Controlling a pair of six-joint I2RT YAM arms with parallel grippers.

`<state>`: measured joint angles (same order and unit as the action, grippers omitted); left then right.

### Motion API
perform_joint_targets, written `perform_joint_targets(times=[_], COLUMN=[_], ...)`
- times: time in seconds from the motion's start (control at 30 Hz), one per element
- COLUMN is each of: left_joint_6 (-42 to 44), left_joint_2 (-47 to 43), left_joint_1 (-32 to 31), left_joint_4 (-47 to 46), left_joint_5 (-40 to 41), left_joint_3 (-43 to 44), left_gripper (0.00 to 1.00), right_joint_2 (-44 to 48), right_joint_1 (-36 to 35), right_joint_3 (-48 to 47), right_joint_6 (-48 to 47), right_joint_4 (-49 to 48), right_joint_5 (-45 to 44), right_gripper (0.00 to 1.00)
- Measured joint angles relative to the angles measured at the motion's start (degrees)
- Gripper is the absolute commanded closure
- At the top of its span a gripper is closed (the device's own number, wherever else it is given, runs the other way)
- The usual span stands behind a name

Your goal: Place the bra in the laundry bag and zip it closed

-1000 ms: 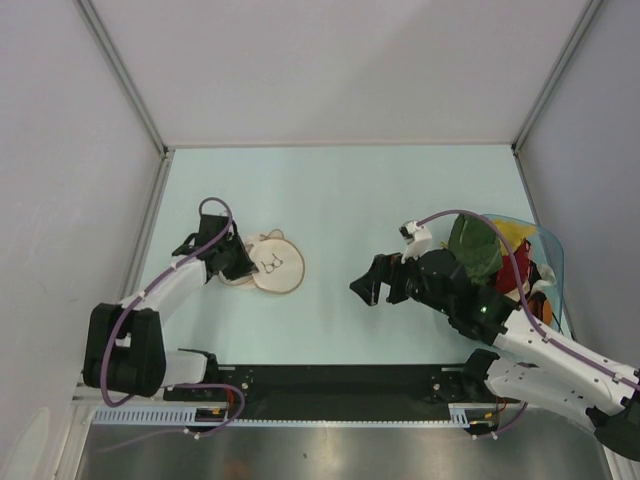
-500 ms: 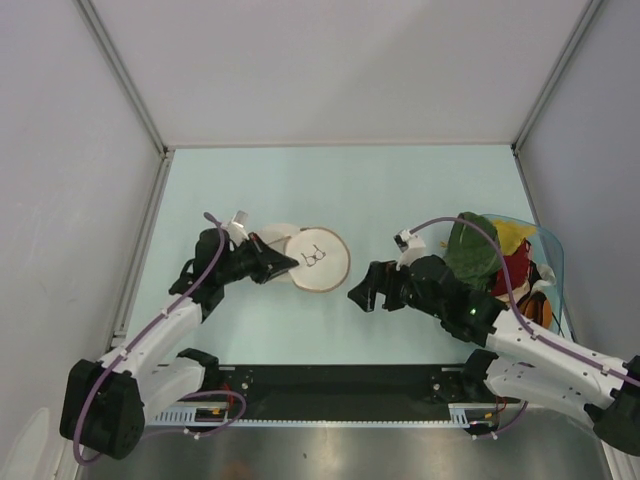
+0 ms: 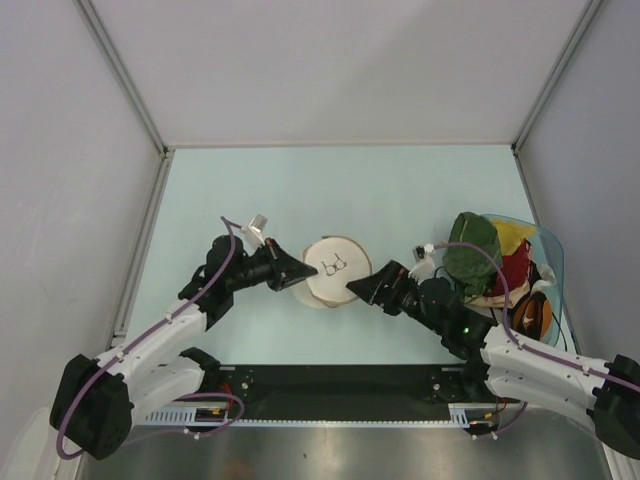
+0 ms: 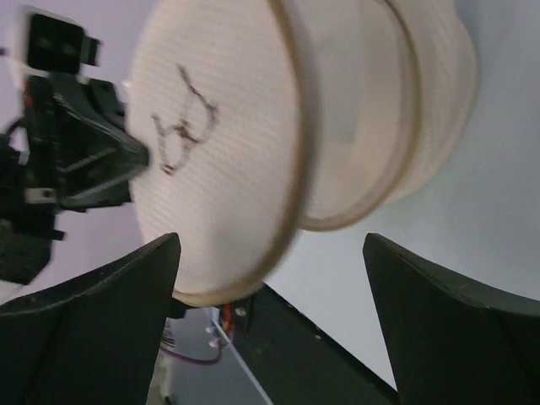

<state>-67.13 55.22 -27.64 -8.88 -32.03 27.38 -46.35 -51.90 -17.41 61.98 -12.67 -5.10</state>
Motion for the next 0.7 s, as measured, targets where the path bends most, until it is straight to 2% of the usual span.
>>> perform_joint_targets(times=[0.13, 0.23, 0.27, 0.3, 0.33, 0.43, 0.47, 0.5, 0.57, 0.7], left_joint_6=[-0.42, -0.39, -0.33, -0.07, 0.50, 4.39, 6.51, 8.44, 13.55, 21.59], left_joint_2=[0.39, 0.68, 0.87, 1.05, 1.29, 1.73, 1.64, 1.42, 0.07, -5.33], left_joint_1=[-0.83, -1.07, -1.25, -1.44, -1.70, -2.62, -3.37, -4.33, -9.25, -21.00], left_joint_4=[-0.94, -1.31, -1.44, -1.51, -1.27, 3.30, 6.47, 9.53, 17.51, 24.81], left_joint_5=[-0.26, -0.24, -0.24, -0.26, -0.31, 0.55, 2.21, 4.37, 13.79, 30.88], left_joint_3=[-0.72, -1.18, -1.16, -1.14, -1.03, 0.83, 2.25, 3.76, 8.68, 14.53], left_gripper=[1.00, 0.98, 0.84, 0.77, 0.57, 0.27, 0.22, 0.19, 0.17, 0.17], right_joint_2=[0.48, 0.63, 0.59, 0.50, 0.37, 0.15, 0.13, 0.13, 0.26, 1.42], right_joint_1=[0.00, 0.07, 0.17, 0.28, 0.44, 0.81, 0.87, 0.98, 1.16, 1.40], right_joint_3=[0.00, 0.02, 0.04, 0.04, 0.04, -0.28, -0.68, -1.29, -2.93, -5.38], right_joint_6=[1.29, 2.21, 2.51, 2.58, 3.28, 4.00, 4.26, 4.59, 5.81, 8.61], right_joint_4=[-6.56, -9.42, -10.10, -10.64, -11.39, -11.56, -10.80, -9.62, -5.92, 0.22], right_joint_5=[-0.61, -0.96, -1.09, -1.16, -1.33, -1.49, -1.60, -1.99, -3.06, -5.05], right_gripper=[0.17, 0.51, 0.79, 0.95, 1.00, 1.00, 1.00, 1.00, 1.00, 1.00])
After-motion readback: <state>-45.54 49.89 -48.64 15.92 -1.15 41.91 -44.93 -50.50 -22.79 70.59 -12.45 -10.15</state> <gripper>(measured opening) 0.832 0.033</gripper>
